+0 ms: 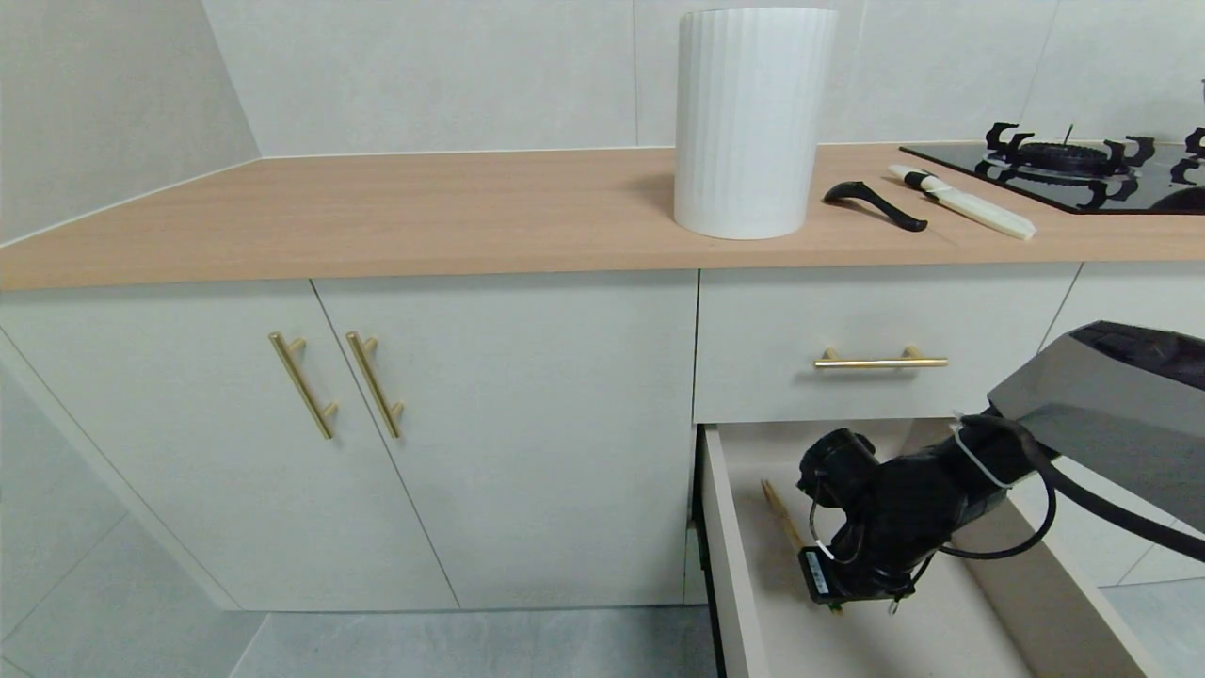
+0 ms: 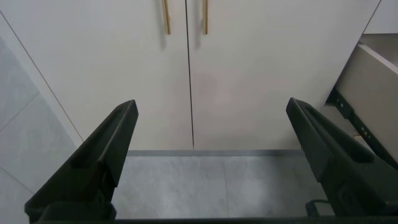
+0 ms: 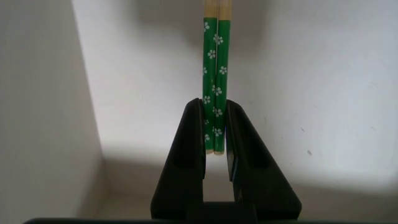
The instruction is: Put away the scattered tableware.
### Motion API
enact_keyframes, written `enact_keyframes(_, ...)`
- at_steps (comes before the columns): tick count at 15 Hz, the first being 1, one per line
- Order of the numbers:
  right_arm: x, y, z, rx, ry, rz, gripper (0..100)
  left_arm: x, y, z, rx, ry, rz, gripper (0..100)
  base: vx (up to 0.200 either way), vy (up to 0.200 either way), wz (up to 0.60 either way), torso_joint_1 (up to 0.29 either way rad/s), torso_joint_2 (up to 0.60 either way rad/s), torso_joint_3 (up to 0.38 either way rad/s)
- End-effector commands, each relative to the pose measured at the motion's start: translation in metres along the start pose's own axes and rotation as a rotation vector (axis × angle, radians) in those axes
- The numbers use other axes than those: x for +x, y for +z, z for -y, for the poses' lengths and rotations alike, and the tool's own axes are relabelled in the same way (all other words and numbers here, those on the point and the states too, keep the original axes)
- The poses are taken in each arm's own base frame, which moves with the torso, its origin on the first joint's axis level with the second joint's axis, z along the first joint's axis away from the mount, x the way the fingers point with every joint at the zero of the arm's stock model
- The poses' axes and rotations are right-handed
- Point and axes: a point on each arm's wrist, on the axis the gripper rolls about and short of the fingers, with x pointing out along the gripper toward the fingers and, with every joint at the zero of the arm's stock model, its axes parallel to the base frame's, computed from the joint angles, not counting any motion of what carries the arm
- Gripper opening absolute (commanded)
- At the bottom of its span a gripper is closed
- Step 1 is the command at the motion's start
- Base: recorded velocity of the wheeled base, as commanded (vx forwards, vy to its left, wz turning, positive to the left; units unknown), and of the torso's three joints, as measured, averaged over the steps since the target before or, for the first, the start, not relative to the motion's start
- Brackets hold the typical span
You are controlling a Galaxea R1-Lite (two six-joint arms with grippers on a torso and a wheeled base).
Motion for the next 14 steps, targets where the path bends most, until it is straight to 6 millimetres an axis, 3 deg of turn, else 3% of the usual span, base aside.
enact_keyframes(1,0.0121,-0.0032,-0.0003,0.002,-0.011,-0.029,0,0.0,0.0,0.0,-0.001,0.001,0.0,100,0.0,0.0,0.0,0.0,0.0,0.0)
enact_keyframes(10,0.0214,-0.0061,-0.0042,-0.004,-0.035,-0.033,0,0.0001,0.0001,0.0,-0.001,0.001,-0.001,100,0.0,0.0,0.0,0.0,0.0,0.0)
enact_keyframes(11,0.0213,-0.0063,-0.0047,-0.006,-0.034,-0.033,100,0.0001,0.0001,0.0,-0.001,0.001,-0.001,100,0.0,0.0,0.0,0.0,0.0,0.0)
enact_keyframes(14,0.0213,-0.0063,-0.0047,-0.006,-0.034,-0.033,100,0.0,0.0,0.0,-0.001,0.001,0.0,100,0.0,0.0,0.0,0.0,0.0,0.0)
